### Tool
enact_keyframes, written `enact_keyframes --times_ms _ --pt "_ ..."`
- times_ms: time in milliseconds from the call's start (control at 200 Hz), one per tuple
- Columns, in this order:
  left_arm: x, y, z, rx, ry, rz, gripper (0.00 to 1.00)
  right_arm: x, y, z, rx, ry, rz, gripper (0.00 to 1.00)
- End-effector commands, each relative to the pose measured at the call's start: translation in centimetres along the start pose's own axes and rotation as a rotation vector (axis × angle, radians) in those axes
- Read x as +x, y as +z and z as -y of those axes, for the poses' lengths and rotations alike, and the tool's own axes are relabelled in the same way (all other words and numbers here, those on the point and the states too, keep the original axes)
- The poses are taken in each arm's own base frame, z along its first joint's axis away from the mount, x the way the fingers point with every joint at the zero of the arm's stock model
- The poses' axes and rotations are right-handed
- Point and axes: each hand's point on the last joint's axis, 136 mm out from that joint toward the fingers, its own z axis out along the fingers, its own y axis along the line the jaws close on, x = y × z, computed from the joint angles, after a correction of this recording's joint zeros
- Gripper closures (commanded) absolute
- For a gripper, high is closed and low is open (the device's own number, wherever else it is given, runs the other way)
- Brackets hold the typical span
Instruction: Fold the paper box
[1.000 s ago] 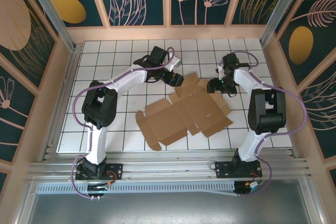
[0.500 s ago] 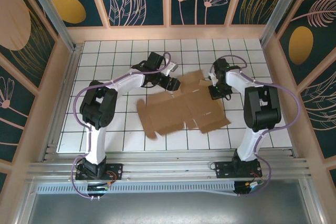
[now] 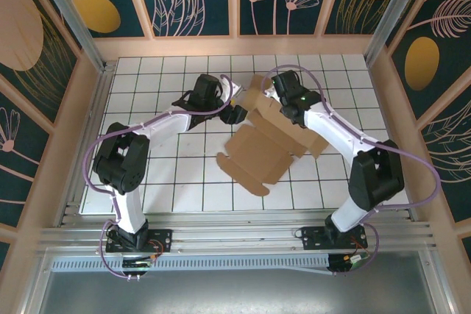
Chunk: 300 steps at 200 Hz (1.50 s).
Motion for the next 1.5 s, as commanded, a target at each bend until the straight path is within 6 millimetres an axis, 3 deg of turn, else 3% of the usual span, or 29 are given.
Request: enact_keyframes --times_ms 0,170,370,496,701,891,1301,1497 --pt "-1.4 -0.9 -1.5 -0.022 -0.003 0.078 0.31 0.2 -1.4 3.7 0.216 -0.148 -0.018 1.0" --pt "-1.5 0.5 -2.9 0.111 -0.137 0.076 0.31 -0.4 -1.5 2.2 0.121 -0.146 0.044 1.0" --pt "-1.3 3.3 -0.7 0.348 -0.128 0.027 0.31 -0.2 -0.3 1.1 0.047 -0.097 0.057 1.0" --pt "-1.6 3.4 1.0 0.488 -0.108 0.023 0.31 -0.2 0.2 1.0 0.018 -0.068 0.064 1.0" --pt "-0.7 5.8 -0.9 0.414 -0.125 -0.004 0.32 -0.7 0.3 1.2 0.012 -0.048 0.076 1.0" --pt "-1.9 6.3 -0.7 0.417 -0.119 0.027 0.36 -0.7 0.4 1.4 0.023 -0.047 0.076 1.0" --pt "-0.4 8.2 0.0 0.395 -0.147 -0.019 0.58 -1.0 0.2 1.8 0.037 -0.037 0.081 1.0" --pt "-0.1 8.5 0.8 0.393 -0.174 -0.036 0.81 -1.1 0.2 1.9 0.054 -0.02 0.073 1.0"
